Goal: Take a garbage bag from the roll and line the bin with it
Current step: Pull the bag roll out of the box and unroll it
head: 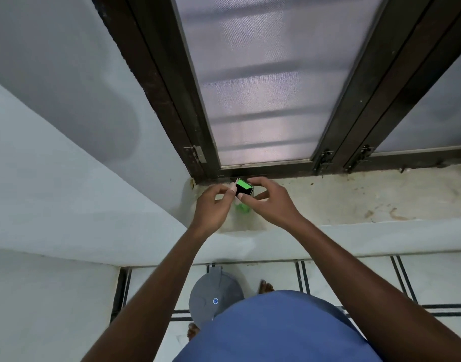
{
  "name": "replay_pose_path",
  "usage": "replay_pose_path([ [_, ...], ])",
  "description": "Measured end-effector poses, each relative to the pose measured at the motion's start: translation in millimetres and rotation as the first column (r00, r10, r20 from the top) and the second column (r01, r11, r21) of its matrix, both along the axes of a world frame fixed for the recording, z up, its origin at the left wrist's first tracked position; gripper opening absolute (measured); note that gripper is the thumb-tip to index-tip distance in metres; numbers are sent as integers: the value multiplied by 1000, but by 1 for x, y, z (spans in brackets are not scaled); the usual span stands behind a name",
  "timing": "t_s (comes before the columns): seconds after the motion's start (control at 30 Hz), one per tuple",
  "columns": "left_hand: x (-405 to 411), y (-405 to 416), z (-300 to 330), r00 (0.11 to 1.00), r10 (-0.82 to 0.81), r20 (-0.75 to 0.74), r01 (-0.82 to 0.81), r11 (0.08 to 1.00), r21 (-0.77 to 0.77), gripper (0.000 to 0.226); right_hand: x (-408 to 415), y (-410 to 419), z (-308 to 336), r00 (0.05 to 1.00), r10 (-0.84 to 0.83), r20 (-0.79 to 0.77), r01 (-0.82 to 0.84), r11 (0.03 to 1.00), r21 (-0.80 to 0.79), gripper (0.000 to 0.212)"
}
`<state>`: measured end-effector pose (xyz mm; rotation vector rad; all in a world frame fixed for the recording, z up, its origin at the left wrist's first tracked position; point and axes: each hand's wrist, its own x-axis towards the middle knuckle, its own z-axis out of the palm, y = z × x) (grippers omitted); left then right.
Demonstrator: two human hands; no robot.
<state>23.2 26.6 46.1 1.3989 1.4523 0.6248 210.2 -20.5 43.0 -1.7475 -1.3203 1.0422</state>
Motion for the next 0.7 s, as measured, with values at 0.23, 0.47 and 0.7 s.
replay_pose_path([
  [0.23, 0, -7, 2, 999, -16, -30, 17, 1000, 23, 18, 0, 7, 7, 995, -96, 23, 93, 990, 107, 31],
  [0.47, 3, -6, 3, 994, -90, -66, 95, 993, 71, 39, 10, 10, -4, 996, -90, 2, 89, 991, 102, 11],
  [0.7, -2, -7, 1, 989, -108, -101, 117, 989, 89, 30, 6, -9, -15, 989, 123, 82, -127, 991, 45, 64],
])
